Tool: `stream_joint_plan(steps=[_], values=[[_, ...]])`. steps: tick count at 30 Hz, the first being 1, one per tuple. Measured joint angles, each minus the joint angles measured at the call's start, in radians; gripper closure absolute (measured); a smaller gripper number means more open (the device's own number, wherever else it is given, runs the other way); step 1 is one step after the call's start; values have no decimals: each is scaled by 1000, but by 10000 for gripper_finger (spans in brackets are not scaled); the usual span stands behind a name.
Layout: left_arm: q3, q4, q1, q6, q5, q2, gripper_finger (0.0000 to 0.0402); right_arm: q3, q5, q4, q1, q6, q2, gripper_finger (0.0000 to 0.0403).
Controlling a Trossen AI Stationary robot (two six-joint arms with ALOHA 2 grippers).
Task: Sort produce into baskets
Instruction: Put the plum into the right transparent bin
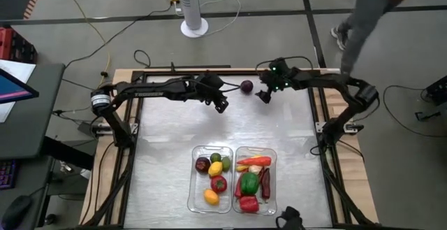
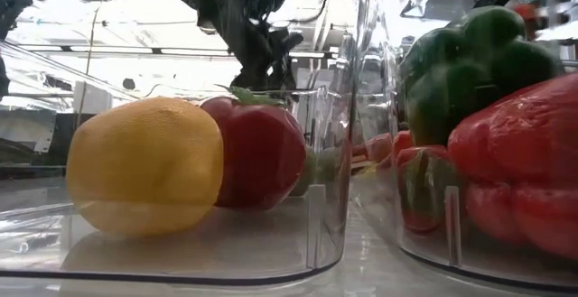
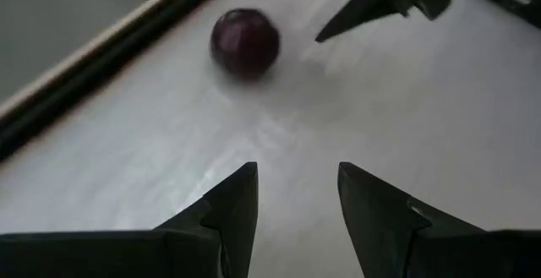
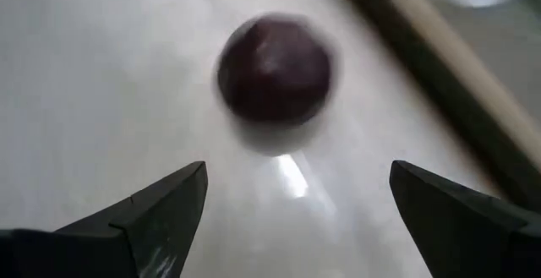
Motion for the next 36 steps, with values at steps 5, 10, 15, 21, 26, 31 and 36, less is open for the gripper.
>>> stream_joint_plan(steps=[5,10,15,21,26,31,36], values=[[0,26,-41,78,-109,-60,251,2,273,-30,62,182,-129,14],[-44,63,-50,121,-140,-112,251,36,441,-96,137,348,-126,28],[-196,182,-50,59,-133,-229,251,189,526,-254,195,458,-3,37],[-308,177,-49,-4,-128,-368,251,368,647,-439,208,540,165,53],[-314,99,-51,6,-127,-442,251,444,319,-418,208,488,251,76],[-314,28,-51,7,-136,-481,251,448,429,-359,258,396,161,85],[-314,-31,-33,-31,-140,-465,251,438,492,-397,255,379,150,85]])
